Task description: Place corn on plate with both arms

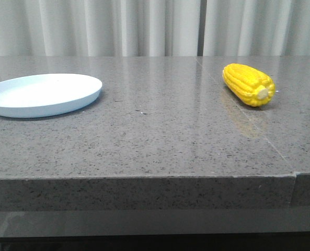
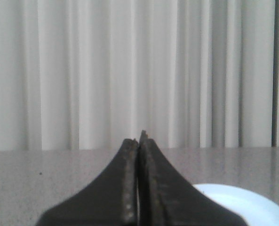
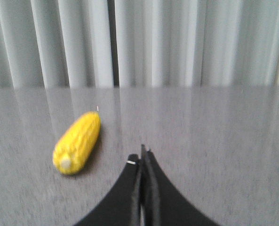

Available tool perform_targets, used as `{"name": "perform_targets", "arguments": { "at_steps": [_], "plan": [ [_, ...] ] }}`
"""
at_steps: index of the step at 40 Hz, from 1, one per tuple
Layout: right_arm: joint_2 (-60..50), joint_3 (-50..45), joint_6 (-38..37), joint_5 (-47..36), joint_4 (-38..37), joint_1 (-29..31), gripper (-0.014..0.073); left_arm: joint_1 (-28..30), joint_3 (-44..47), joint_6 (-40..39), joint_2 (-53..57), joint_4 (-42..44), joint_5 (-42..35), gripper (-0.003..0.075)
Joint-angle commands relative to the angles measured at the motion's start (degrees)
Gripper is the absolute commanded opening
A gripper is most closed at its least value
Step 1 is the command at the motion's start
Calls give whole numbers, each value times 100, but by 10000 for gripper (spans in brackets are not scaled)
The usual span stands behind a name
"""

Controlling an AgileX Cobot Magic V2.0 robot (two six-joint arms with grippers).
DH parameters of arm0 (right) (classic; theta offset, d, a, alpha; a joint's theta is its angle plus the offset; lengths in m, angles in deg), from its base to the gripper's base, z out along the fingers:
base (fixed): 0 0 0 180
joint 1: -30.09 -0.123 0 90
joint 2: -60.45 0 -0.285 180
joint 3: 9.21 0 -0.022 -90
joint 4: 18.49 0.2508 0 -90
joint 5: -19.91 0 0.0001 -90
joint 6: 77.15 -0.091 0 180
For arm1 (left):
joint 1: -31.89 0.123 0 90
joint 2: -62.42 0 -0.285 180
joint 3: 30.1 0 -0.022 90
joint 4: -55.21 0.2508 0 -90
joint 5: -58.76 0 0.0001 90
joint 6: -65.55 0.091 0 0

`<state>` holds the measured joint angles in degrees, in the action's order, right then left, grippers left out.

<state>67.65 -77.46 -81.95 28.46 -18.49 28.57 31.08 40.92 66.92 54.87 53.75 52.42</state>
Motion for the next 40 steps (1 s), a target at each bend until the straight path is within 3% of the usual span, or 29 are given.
{"name": "perform_targets", "arguments": {
  "at_steps": [1, 12, 19, 26, 29, 33, 38, 40],
  "plan": [
    [49, 742, 55, -42, -85, 24, -90, 6, -707, -63, -14, -39, 151, -20],
    [1462, 2129, 55, 743, 390, 24, -90, 6, -2128, -63, -1492, -39, 1946, -20],
    [2224, 2400, 55, 737, 453, 24, -90, 6, -2502, -63, -2263, -39, 2019, -20],
    [2341, 2406, 55, 723, 453, 24, -81, 6, -2502, -63, -2302, -39, 1914, -19],
    [2341, 2406, 55, 756, 453, 24, -3, 6, -2502, -63, -2302, -39, 1914, 0],
    [2341, 2406, 55, 787, 453, 24, 196, 6, -2502, -63, -2302, -39, 1914, 141],
    [2341, 2406, 55, 815, 453, 24, 478, 6, -2502, -63, -2302, -39, 1914, 462],
    [2341, 2406, 55, 815, 453, 24, 547, 6, -2502, -63, -2302, -39, 1914, 556]
  ]
}}
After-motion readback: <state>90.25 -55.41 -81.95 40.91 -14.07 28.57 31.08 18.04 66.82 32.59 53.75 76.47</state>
